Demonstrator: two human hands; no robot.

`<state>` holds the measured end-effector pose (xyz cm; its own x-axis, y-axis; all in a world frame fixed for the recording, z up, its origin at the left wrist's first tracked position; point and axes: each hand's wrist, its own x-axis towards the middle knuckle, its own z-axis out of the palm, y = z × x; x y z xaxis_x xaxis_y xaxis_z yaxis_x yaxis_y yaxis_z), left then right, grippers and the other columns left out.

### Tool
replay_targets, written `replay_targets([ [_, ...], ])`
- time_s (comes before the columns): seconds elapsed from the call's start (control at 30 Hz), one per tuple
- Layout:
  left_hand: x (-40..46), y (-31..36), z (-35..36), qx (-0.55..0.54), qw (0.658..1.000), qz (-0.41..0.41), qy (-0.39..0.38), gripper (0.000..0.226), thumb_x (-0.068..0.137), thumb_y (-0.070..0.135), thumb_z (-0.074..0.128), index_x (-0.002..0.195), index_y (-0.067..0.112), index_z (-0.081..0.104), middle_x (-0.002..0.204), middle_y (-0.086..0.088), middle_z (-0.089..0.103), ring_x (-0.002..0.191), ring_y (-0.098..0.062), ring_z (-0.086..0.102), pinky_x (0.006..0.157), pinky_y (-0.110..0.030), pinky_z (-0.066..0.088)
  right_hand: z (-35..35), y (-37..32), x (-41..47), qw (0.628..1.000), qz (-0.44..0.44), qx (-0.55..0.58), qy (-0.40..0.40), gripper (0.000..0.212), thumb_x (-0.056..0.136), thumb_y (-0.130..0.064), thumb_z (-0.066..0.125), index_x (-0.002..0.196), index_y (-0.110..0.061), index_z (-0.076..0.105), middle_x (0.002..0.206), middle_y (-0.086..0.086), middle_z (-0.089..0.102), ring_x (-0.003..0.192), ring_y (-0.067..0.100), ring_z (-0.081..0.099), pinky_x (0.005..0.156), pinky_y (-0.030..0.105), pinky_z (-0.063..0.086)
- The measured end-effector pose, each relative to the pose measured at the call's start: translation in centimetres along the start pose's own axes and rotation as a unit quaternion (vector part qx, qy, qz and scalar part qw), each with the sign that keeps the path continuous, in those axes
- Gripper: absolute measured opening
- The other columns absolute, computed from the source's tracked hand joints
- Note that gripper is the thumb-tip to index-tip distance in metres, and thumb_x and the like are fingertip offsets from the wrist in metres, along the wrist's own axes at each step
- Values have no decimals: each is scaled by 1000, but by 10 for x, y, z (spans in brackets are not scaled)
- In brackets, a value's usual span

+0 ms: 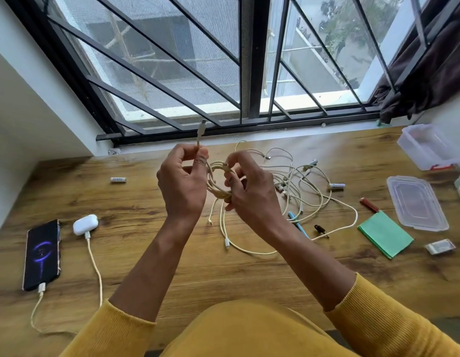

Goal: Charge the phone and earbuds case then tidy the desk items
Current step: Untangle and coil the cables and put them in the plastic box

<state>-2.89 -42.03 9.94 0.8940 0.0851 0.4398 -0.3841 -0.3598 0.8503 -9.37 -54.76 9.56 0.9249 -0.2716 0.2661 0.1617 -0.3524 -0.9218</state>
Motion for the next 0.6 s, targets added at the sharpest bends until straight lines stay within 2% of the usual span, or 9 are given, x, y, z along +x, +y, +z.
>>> replay_targets([
  [0.07,1,-6,1,-38,997,-58,-12,16,102,31,72,98,16,74,87,3,77,77,-14,75,69,-39,64,-1,1,0,1000,-4,-8,3,13,104,-2,60,111,-13,58,84,11,64,53,18,69,41,25,53],
  [0.13,2,-8,1,-126,978,-160,-33,12,101,25,74,96,14,75,85,-3,79,77,-25,78,68,-48,66,-2,3,1,1000,-8,-20,8,13,104,-2,61,110,-13,58,84,11,64,53,19,69,41,25,53],
  [0.2,4,-5,-2,-182,953,-240,-44,8,97,16,77,100,10,74,82,-8,79,73,-27,78,67,-44,65,-3,5,1,1000,-9,-22,11,14,104,-2,60,110,-13,58,83,12,65,53,21,69,41,25,53],
  [0.27,5,-1,-4,-185,944,-271,-45,25,92,12,82,112,11,67,81,-10,79,70,-26,78,62,-36,63,-3,6,0,999,-16,-23,16,15,103,-1,60,110,-13,57,82,13,64,55,24,69,43,25,53],
  [0.33,5,-1,-5,-166,948,-268,-45,35,88,11,86,114,14,63,82,-12,78,71,-27,79,60,-35,63,-2,6,-2,999,-20,-17,20,15,103,-1,60,110,-13,56,81,13,64,56,25,68,43,23,53],
  [0.4,6,-3,-6,-121,963,-232,-66,25,88,14,86,107,9,71,83,-11,79,72,-28,79,64,-40,66,-2,6,-2,999,-21,-13,24,14,104,-2,60,110,-14,56,81,12,65,53,23,68,42,26,53],
  [0.47,6,-2,-7,-81,972,-200,-95,13,92,18,84,99,8,78,82,-8,79,73,-26,79,69,-43,67,-2,6,-1,999,-23,-16,30,13,104,-4,60,110,-15,57,81,10,66,51,22,67,39,37,55],
  [0.6,9,7,-10,-74,961,-191,-185,18,89,30,85,100,16,81,87,-2,80,77,-17,79,72,-37,67,-9,2,6,999,-29,-18,40,12,105,-6,61,112,-14,57,80,9,66,50,19,67,40,43,56],
])
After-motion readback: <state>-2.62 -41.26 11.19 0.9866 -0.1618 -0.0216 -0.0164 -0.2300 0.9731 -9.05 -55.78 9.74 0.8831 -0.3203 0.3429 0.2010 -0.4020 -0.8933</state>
